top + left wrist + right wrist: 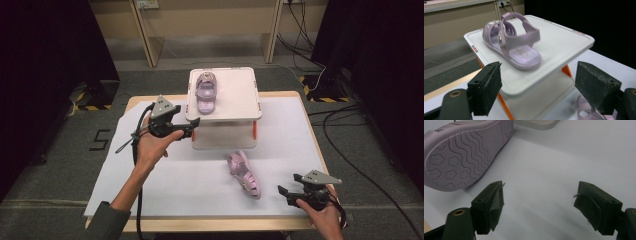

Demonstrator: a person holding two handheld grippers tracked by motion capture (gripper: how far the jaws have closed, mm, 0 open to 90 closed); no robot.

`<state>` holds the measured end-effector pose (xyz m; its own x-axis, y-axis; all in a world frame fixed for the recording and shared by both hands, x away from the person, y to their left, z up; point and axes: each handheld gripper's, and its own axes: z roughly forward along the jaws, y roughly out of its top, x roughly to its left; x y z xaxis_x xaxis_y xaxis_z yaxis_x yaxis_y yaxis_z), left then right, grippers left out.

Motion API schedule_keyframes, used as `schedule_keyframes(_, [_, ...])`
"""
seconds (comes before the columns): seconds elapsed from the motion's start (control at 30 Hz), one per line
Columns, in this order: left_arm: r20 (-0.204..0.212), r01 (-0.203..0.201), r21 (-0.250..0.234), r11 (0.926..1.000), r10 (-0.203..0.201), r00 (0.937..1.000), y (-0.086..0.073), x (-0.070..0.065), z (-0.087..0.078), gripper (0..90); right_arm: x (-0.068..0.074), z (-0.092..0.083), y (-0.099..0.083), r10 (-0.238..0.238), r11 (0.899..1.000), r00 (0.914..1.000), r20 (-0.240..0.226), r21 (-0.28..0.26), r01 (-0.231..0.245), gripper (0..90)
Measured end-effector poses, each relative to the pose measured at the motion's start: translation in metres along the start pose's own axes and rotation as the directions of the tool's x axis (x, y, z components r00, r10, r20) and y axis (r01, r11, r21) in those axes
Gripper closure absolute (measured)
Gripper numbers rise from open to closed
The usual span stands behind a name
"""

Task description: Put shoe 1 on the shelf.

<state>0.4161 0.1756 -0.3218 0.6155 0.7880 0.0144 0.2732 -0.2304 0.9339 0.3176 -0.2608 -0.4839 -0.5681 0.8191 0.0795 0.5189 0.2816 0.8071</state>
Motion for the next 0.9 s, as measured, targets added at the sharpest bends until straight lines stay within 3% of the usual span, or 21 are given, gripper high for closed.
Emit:
schedule_keyframes(0.2, [0.03, 0.021, -0.018, 0.9996, -0.021, 0.9993, -0.027, -0.004, -0.012, 20.8, 0.001, 0.0, 0.0, 0.0, 1.0, 1.0, 0.004, -0.001, 0.0, 23.1])
schedule_keyframes(0.4, [0.021, 0.014, -0.001, 0.9999, -0.014, 0.9997, -0.055, -0.005, -0.018, 20.6, 0.001, 0.0, 0.0, -0.002, 1.0, 1.0, 0.006, 0.002, 0.002, 23.2])
schedule_keyframes(0.67, [0.012, 0.039, 0.041, 0.9984, -0.039, 0.9991, -0.102, -0.001, -0.028, 20.5, 0.0, 0.001, 0.0, 0.004, 1.0, 1.0, 0.006, 0.005, -0.004, 23.2])
schedule_keyframes(0.9, [0.004, 0.067, 0.05, 0.9965, -0.067, 0.9977, -0.13, 0.002, -0.042, 20.3, 0.0, 0.001, -0.001, 0.003, 1.0, 1.0, 0.005, 0.005, -0.003, 23.2])
